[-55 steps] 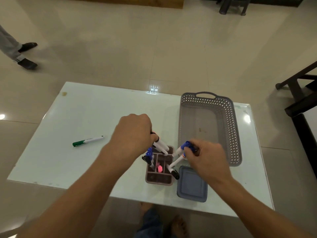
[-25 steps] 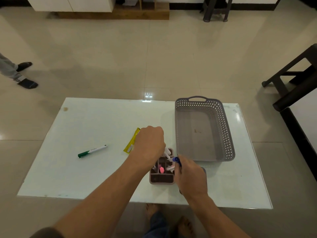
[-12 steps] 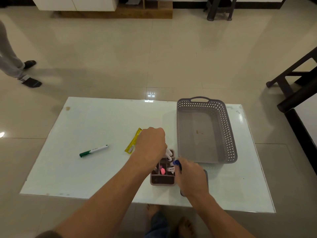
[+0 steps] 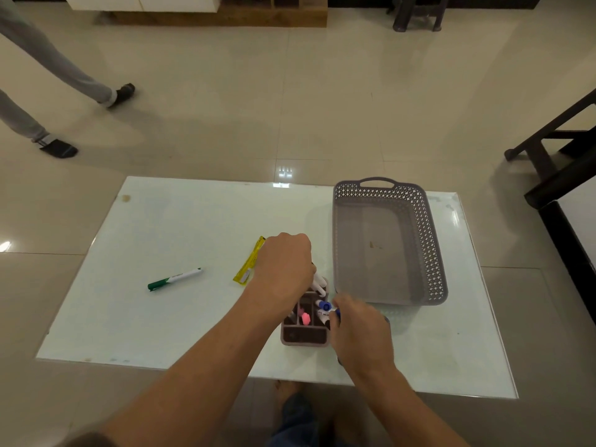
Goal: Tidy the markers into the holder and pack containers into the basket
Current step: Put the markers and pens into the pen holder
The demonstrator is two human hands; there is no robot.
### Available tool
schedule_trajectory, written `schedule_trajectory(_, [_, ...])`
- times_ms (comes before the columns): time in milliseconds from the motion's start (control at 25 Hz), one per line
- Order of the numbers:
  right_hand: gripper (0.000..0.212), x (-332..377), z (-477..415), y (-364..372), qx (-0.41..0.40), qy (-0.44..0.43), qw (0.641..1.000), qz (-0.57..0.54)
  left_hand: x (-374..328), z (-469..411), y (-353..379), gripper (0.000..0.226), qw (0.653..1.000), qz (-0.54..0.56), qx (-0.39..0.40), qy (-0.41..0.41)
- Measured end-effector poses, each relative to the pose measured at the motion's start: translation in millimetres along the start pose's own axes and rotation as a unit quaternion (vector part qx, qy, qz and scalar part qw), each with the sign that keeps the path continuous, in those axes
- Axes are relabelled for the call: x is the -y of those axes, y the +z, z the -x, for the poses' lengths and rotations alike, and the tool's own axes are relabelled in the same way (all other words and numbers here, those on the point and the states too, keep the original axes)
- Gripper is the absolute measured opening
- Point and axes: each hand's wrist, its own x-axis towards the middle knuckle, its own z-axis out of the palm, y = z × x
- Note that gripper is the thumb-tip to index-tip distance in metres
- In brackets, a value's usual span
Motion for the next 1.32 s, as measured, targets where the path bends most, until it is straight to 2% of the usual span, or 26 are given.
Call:
schedule_trajectory(160, [0.009,-4.5,-9.1,-17.1,-0.009,0.006,1.000,-0.020,-1.7,-2.2,0.1,0.019,1.000,0.006,-0.007,0.000])
schedule_trajectory(400, [0.007,-16.2,-5.3,-17.4,-0.056,-0.020,0.997,-0.046,6.1,-3.8,1.5,0.020,1.000,0.009,-0.005,0.003])
schedule_trajectory(720, [0.002,-22.8,-14.6,15.1,-0.057,-0.049,0.997,0.016,15.1,-6.7,4.8,0.018,1.000,-0.003,0.003,-0.003])
schedule_trajectory(1120, [0.038,-9.3,-16.0,32.2,-0.123,-0.121,0.984,0.038,14.4,-10.1,7.4,0.019,1.000,-0.001,-0.004,-0.007])
schedule_trajectory(1240, [0.041,-15.7,-8.7,40.8,-0.090,-0.123,0.988,0.038,13.6,-12.2,9.5,0.020,1.000,0.011,-0.002,-0.008])
schedule_trajectory(1320, [0.033,-17.1,-8.3,44.4,-0.058,-0.113,0.991,0.045,13.2,-12.4,9.8,0.020,1.000,0.013,-0.005,-0.009])
